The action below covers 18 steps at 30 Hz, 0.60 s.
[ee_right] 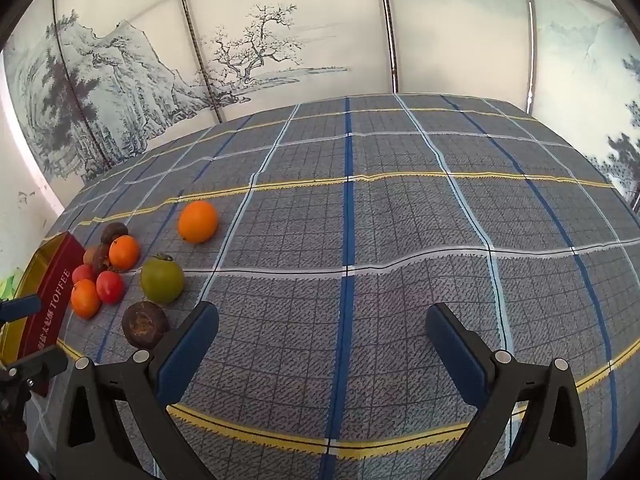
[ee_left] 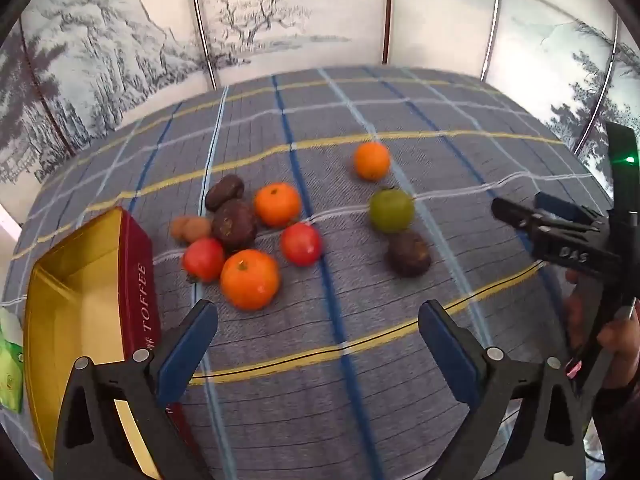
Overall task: Organize fruits
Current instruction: 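Close the left gripper around the tangerine nearest the tin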
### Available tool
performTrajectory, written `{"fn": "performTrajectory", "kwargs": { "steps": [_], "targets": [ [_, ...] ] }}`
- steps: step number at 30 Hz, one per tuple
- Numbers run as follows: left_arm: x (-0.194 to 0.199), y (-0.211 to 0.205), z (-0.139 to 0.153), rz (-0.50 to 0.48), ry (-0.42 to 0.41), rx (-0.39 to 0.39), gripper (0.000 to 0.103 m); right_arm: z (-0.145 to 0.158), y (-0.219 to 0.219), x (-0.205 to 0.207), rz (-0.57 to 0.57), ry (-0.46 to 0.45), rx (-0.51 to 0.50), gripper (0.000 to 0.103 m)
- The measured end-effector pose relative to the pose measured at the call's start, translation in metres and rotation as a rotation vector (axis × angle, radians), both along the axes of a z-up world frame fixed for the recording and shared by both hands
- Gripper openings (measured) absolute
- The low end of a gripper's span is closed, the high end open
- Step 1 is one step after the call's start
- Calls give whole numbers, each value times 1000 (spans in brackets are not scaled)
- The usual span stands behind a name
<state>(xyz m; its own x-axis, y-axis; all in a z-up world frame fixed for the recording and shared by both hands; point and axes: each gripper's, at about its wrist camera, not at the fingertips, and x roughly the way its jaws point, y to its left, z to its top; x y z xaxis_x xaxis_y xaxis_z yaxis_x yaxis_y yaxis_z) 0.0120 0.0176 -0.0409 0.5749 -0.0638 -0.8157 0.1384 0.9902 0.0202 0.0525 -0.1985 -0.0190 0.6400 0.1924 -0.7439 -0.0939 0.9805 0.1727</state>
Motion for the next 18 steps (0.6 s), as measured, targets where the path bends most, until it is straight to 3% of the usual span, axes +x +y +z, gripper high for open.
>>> {"fn": "performTrajectory", "kwargs": {
  "steps": [7, 12, 18],
  "targets": [
    [20, 27, -2, 38, 74, -17, 87, 4, 7, -3, 1, -8, 10, 103],
    [33, 29, -16, 47, 138, 13, 60, 4, -3, -5, 6, -8, 31, 103],
    [43, 35, -25, 93, 171, -17, 55, 4, -2, -6, 14, -16, 37, 103]
  ]
}}
